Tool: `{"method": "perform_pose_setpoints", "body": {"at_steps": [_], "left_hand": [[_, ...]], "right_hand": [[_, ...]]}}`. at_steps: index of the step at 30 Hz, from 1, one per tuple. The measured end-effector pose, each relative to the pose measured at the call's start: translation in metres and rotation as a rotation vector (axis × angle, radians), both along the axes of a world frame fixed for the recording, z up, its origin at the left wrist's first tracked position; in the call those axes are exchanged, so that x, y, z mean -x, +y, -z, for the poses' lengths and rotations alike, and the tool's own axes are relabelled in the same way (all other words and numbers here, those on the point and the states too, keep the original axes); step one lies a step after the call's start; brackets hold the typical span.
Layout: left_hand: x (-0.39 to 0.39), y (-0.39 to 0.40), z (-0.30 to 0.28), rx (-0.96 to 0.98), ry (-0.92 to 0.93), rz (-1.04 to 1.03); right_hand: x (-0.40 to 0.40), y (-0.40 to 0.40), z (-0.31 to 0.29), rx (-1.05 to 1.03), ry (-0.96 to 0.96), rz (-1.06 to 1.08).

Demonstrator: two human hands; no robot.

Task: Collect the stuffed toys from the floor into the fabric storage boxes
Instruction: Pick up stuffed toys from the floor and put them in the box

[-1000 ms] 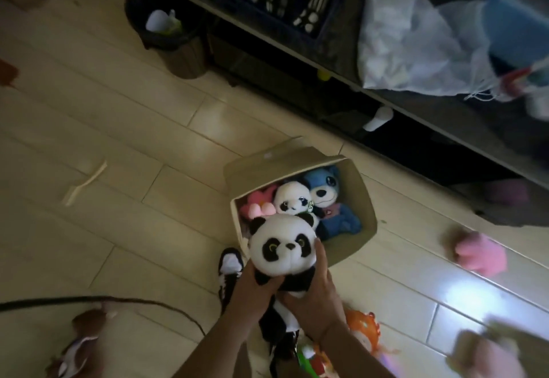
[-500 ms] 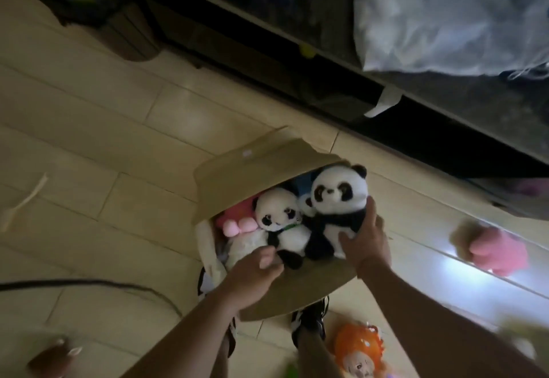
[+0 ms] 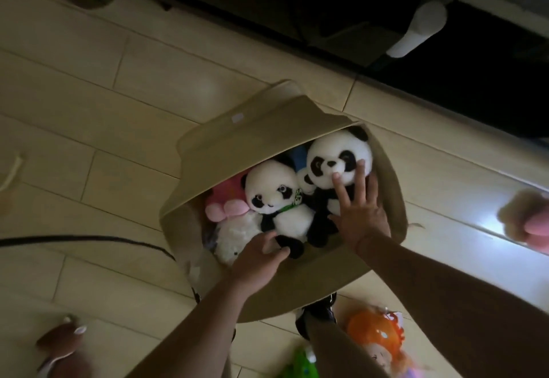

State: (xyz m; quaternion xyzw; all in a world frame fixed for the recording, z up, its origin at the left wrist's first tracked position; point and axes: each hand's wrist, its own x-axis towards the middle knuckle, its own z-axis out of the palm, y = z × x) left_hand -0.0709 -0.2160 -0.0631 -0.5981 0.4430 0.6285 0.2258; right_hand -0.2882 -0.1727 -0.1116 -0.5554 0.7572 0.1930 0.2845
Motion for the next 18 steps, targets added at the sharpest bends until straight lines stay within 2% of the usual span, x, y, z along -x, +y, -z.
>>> {"method": "perform_pose_setpoints", "body": {"at_steps": [3,7,11,17,18], "left_hand": [[-0.002,-0.007,0.013,-0.006,-0.071,-0.019],[-0.009,-0.010,0.002,-0.010,-0.147,-0.011],[-0.008,-0.011,-0.045,-0.010,-0.127,-0.059],[-0.003,-0.009,-0.127,0.096,-0.084,-0.022],[-0.006,-0.004,-0.139,0.111,-0.075,-0.100]], "right_hand": [[0.017,-0.010,0.019,-0.121,-0.012,-0.049],[0.030,-0.019,0.001,-0.179,-0.062,-0.059],[0.033,-0.020,-0.053,-0.190,-0.109,-0.094],[0.025,0.017,-0.160,-0.140,-0.108,-0.062],[0.018,0.022,-0.178,-0.134,-0.103,-0.083]]}}
